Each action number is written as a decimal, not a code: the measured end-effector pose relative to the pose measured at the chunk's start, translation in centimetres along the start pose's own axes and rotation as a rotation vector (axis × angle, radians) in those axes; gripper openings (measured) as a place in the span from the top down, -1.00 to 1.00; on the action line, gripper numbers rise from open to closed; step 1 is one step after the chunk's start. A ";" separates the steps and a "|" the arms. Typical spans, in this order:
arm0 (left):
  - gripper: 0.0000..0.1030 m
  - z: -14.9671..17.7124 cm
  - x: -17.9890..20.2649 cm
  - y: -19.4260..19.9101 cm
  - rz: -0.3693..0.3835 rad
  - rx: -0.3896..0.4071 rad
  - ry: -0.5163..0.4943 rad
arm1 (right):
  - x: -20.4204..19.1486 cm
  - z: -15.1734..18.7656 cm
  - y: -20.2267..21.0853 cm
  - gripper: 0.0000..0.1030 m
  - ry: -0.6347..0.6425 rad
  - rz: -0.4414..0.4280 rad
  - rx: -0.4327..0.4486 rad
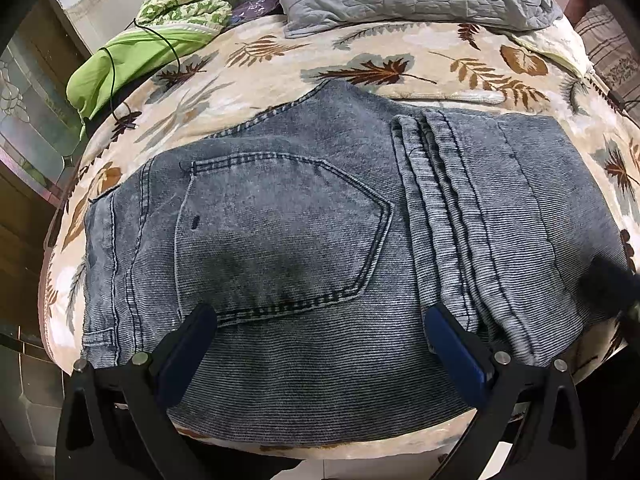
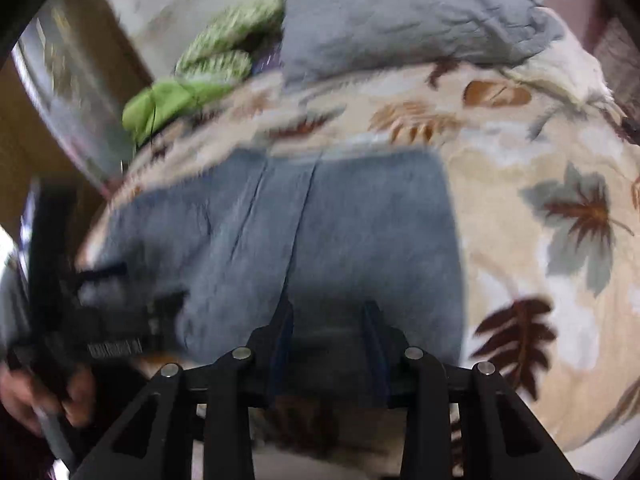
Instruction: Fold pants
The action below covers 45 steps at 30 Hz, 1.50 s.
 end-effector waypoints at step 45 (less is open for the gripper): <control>-1.00 3.2 -11.8 -2.9 0.007 -0.071 0.347 | -6.1 -2.3 -4.2 0.26 0.198 0.066 0.055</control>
Point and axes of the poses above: each gripper's, at about its wrist camera, not at the fingertips, and y roughly against the way its jaws point, x to its right, z to its underside, the point moved 6 cm from there along -y, roughly the way its jaws point, and after that the axes turned 10 degrees about -z, right-handed, at the moved point
